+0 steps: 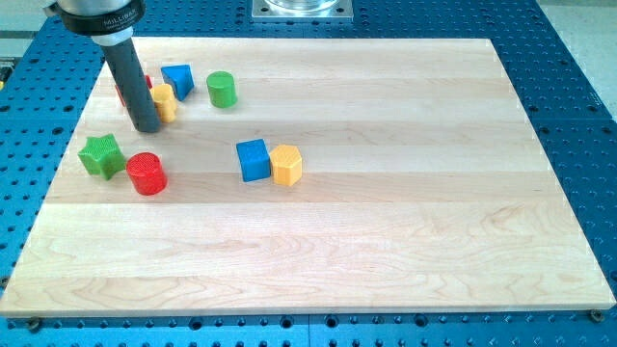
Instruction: Push the green circle into the triangle
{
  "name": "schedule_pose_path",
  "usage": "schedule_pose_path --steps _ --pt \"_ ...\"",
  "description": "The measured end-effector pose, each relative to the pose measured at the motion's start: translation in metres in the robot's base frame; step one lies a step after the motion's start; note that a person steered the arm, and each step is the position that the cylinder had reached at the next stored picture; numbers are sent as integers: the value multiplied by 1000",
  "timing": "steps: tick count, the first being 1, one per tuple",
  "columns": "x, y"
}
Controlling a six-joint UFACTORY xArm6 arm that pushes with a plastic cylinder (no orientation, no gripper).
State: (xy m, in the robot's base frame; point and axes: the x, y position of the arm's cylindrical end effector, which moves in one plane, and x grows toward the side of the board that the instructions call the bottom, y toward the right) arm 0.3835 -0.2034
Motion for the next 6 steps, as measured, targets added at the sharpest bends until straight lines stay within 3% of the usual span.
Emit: schedule_pose_path --steps 1,2,3,4,5,6 --pt "5 63" --pt "-26 120" --pt "-58 101" --pt "-60 91" --pt "-96 117" --pt "-105 86"
